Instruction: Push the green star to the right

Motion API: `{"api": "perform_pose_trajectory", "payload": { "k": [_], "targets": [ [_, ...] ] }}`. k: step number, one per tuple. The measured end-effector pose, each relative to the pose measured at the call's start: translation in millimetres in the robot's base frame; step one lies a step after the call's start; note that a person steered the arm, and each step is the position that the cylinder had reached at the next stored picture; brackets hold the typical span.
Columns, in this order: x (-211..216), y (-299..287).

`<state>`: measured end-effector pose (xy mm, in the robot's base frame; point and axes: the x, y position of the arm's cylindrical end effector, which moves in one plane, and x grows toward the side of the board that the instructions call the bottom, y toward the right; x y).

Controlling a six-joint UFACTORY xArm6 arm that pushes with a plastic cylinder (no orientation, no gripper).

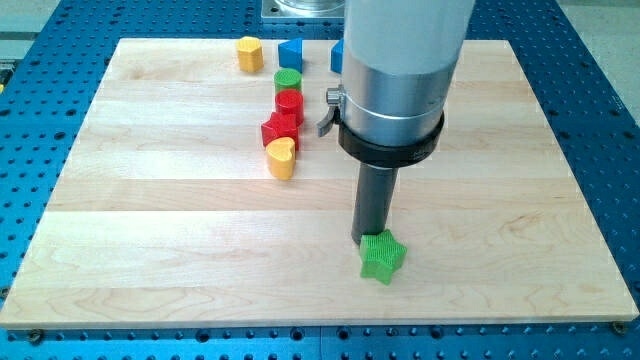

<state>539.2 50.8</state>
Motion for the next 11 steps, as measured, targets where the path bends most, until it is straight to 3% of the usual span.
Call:
{"api": "perform_pose_trajectory", "payload": {
  "k": [2,5,6,7,8,9,10,11],
  "targets": [
    [7.0,-65.3],
    [27.7,34.8],
    [38.7,-5.1],
    [64.5,43.0],
    [56.2,68.8],
    [15.7,35.5],
    [10.4,91.3],
    [5.0,106.9]
  ]
}}
